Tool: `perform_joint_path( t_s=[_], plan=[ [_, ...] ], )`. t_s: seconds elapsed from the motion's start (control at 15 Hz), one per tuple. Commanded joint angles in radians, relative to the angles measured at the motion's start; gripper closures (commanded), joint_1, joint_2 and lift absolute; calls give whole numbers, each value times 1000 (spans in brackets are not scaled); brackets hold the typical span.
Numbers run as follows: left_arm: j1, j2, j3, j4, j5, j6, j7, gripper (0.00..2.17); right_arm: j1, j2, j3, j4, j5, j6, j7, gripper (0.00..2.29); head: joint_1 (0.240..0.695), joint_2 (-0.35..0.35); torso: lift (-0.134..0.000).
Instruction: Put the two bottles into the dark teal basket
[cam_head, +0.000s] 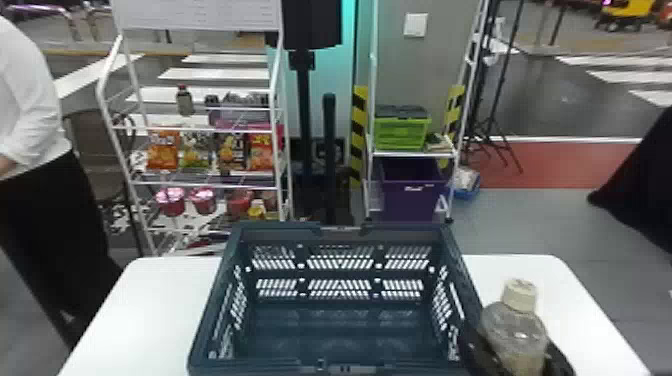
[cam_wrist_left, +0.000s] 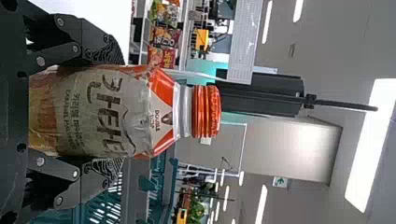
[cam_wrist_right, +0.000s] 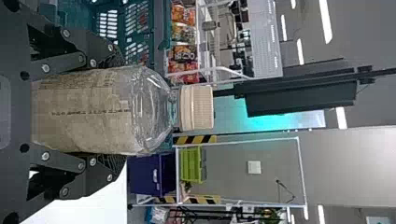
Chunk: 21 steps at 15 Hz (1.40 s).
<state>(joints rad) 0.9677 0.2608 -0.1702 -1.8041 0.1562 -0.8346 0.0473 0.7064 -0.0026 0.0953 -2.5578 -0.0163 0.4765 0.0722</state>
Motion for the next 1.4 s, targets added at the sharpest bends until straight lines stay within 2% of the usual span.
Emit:
perform_joint_path(
  t_s=[0.0, 0.13, 0.4, 0.53, 0.67, 0.93, 1.33],
  plan=[
    [-1, 0, 3, 6, 6, -1, 0, 2142, -150, -34, 53, -2, 1, 238, -54, 1656, 499, 0, 0],
    [-3, 0, 12, 11, 14, -1, -1, 2145, -288, -59, 92, 10, -8, 431, -103, 1656, 499, 0, 0],
    [-26, 3, 12, 32, 45, 3, -17, 2142, -570, -53, 172, 107, -42, 765, -120, 1652, 499, 0, 0],
    [-44, 3, 14, 49, 62, 3, -26, 2142, -677, -24, 196, 185, -53, 897, -126, 1649, 499, 0, 0],
    [-55, 3, 14, 60, 66, 9, -26, 2142, -777, 3, 216, 301, -56, 910, -126, 1646, 499, 0, 0],
    [-70, 2, 12, 75, 72, 12, -26, 2142, -923, 3, 222, 528, -125, 913, -126, 1646, 499, 0, 0],
    [-87, -8, 11, 86, 78, 24, -26, 2142, -1047, 3, 245, 755, -166, 974, -126, 1642, 499, 0, 0]
  ],
)
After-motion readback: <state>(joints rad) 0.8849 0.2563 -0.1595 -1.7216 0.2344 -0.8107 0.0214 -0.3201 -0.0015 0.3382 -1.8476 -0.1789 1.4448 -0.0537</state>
